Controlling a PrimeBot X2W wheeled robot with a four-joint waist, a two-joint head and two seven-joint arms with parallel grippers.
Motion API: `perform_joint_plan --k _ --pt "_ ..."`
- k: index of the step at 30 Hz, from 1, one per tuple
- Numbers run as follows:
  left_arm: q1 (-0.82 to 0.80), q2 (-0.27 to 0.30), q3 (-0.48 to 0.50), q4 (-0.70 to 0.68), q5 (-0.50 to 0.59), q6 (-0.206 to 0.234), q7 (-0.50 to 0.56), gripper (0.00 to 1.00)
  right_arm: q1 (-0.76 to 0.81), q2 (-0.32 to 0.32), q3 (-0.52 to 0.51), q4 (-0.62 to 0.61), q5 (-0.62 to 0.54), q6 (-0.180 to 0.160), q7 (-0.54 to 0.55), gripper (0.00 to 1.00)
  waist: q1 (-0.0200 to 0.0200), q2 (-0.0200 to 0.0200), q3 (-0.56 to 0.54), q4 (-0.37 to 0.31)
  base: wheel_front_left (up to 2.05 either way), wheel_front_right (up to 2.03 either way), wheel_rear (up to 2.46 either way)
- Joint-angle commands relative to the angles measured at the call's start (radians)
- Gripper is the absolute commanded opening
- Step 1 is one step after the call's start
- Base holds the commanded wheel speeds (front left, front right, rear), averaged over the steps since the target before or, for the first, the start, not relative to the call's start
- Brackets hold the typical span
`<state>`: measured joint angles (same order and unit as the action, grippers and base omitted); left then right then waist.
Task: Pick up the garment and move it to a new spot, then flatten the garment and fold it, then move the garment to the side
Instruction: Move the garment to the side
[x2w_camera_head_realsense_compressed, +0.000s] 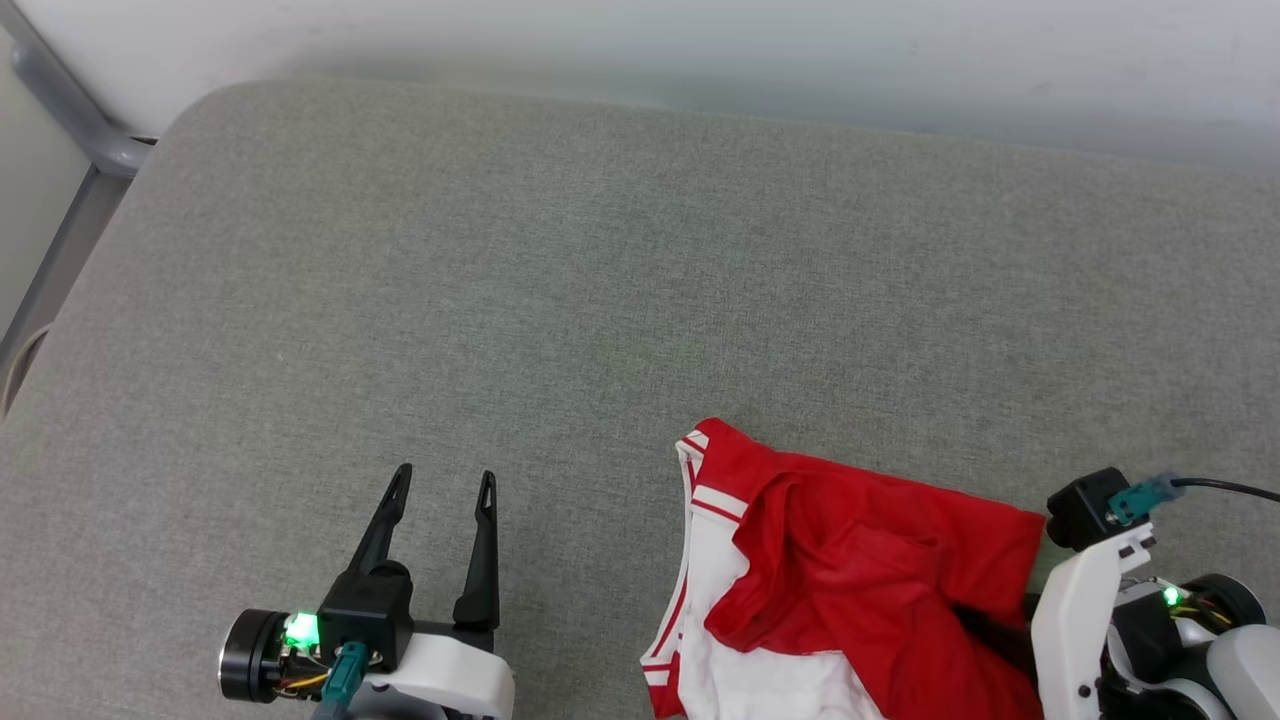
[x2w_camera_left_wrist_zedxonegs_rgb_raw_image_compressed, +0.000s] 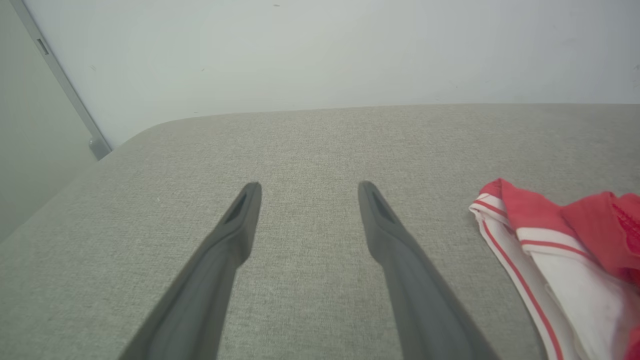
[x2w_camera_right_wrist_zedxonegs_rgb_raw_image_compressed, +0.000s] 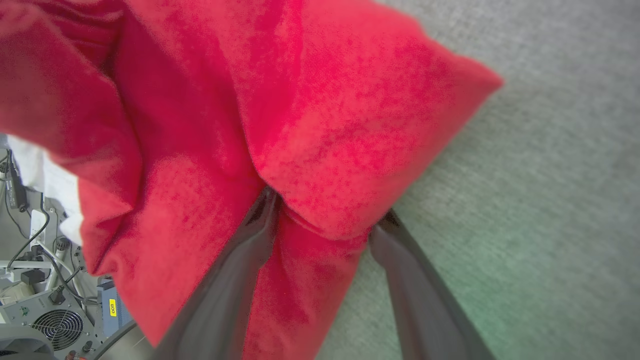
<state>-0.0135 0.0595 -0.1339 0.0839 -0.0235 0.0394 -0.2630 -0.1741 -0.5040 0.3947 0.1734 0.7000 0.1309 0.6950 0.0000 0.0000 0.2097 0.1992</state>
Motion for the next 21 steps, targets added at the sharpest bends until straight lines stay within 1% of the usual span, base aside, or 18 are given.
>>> perform_joint_plan --k 1,4,8,10,16,17,18,21 --pt "-0.005 -0.001 -0.002 0.003 -0.003 0.004 -0.002 1.00 0.001 0.028 0.037 0.021 0.003 -0.001 -0.023 0.00 0.0000 0.0000 -0.009 -0.007 0.00 0.00 0.00" --pt "0.003 -0.001 -0.005 0.007 0.000 0.001 -0.002 1.00 -0.046 0.005 0.030 -0.009 -0.025 -0.001 -0.095 0.00 0.0000 0.0000 -0.024 -0.018 0.00 0.00 0.00" --pt "0.016 -0.001 -0.003 0.008 -0.002 0.004 -0.002 1.00 -0.096 -0.020 0.038 -0.050 -0.055 -0.001 -0.148 0.00 0.0000 0.0000 -0.045 -0.043 0.00 0.00 0.00" --pt "0.024 -0.002 -0.002 0.008 -0.004 0.005 -0.002 1.00 -0.115 -0.031 0.043 -0.070 -0.064 -0.001 -0.157 0.00 0.0000 0.0000 -0.056 -0.061 0.00 0.00 0.00" --pt "0.033 -0.003 0.014 0.000 -0.011 0.008 -0.002 1.00 -0.183 -0.088 0.049 -0.144 -0.100 -0.001 -0.165 0.00 0.0000 0.0000 -0.064 -0.135 0.00 0.00 0.00" --pt "0.033 -0.003 0.016 -0.002 -0.011 0.008 -0.002 1.00 -0.191 -0.095 0.047 -0.153 -0.102 -0.001 -0.162 0.00 0.0000 0.0000 -0.064 -0.149 0.00 0.00 0.00" --pt "0.033 -0.003 0.016 -0.002 -0.011 0.008 -0.002 1.00 -0.191 -0.095 0.047 -0.153 -0.102 -0.001 -0.162 0.00 0.0000 0.0000 -0.064 -0.149 0.00 0.00 0.00" --pt "0.030 -0.003 0.022 -0.005 -0.010 0.007 -0.002 1.00 -0.218 -0.119 0.033 -0.168 -0.105 -0.001 -0.157 0.00 0.0000 0.0000 -0.059 -0.192 0.00 0.00 0.00"
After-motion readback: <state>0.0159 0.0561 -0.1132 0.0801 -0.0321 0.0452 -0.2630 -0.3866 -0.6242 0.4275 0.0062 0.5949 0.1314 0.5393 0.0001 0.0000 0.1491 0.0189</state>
